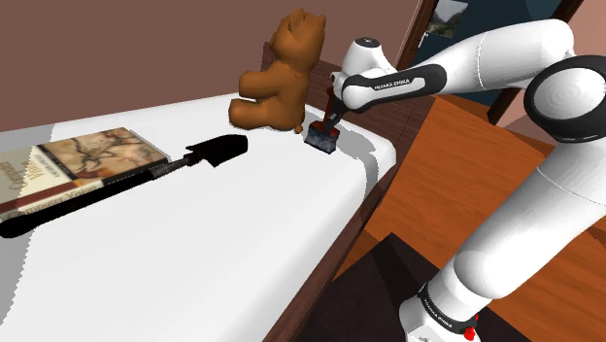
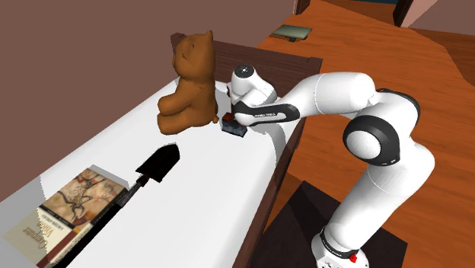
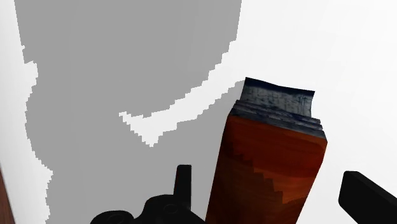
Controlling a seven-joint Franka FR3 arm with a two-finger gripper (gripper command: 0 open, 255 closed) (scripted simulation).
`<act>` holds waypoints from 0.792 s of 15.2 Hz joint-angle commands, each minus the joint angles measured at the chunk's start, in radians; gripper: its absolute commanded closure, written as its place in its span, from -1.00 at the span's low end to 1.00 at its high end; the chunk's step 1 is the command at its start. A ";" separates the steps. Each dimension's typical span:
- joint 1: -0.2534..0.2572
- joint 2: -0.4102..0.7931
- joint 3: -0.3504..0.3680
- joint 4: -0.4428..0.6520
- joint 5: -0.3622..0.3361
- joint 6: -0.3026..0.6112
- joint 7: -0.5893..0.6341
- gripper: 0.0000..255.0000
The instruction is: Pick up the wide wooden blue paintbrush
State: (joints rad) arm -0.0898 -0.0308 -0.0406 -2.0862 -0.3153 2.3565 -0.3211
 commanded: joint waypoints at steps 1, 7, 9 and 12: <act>0.000 0.006 0.000 -0.016 -0.007 0.022 0.010 -1.00; 0.000 0.004 0.000 -0.016 -0.006 0.020 0.009 1.00; 0.000 0.005 0.000 -0.016 -0.006 0.021 0.009 1.00; 0.000 0.006 0.000 -0.016 -0.007 0.022 0.010 1.00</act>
State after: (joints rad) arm -0.0902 -0.0269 -0.0408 -2.1019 -0.3220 2.3777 -0.3117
